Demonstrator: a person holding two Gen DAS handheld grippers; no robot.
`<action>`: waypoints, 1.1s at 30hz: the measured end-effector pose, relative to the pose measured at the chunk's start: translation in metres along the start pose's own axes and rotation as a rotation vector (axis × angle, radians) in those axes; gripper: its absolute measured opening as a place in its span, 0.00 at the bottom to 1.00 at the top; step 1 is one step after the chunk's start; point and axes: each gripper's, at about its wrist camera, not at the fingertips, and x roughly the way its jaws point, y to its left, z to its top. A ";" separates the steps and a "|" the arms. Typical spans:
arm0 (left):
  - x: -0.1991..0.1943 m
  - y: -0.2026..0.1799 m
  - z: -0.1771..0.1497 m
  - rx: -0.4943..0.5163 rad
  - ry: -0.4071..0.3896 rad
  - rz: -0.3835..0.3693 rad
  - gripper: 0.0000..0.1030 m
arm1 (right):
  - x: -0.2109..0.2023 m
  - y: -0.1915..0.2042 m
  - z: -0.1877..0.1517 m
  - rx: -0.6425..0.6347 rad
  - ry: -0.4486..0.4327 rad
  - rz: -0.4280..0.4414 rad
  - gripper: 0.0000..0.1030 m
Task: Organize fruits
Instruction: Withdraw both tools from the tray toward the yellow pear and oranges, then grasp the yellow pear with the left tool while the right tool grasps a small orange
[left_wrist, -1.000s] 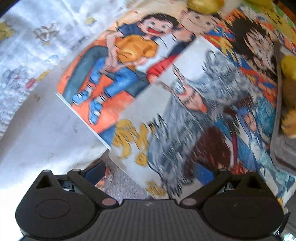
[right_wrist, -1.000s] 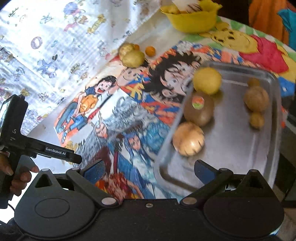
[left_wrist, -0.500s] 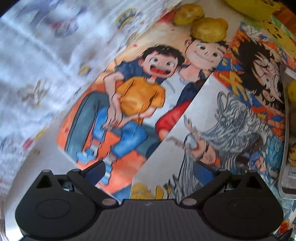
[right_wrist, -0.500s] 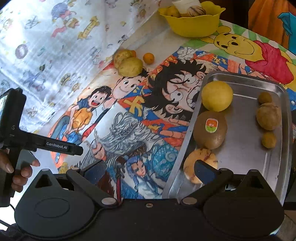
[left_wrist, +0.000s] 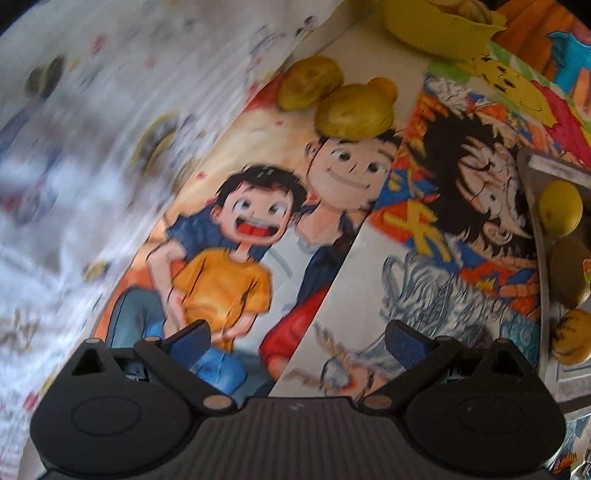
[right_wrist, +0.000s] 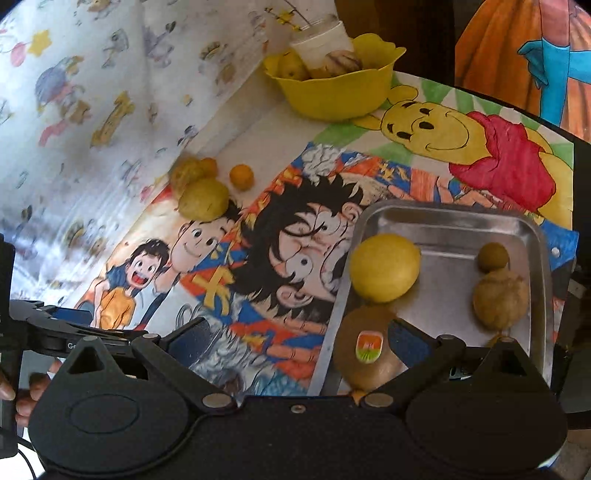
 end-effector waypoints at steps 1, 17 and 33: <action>0.001 -0.001 0.003 0.004 -0.006 -0.002 0.99 | 0.001 -0.001 0.001 0.002 -0.001 -0.001 0.99; 0.007 -0.010 0.032 0.037 -0.105 -0.024 0.99 | 0.020 -0.004 0.016 0.007 -0.002 -0.009 0.99; 0.004 0.000 0.048 -0.008 -0.207 -0.017 0.99 | 0.041 -0.009 0.063 -0.148 -0.053 -0.018 0.99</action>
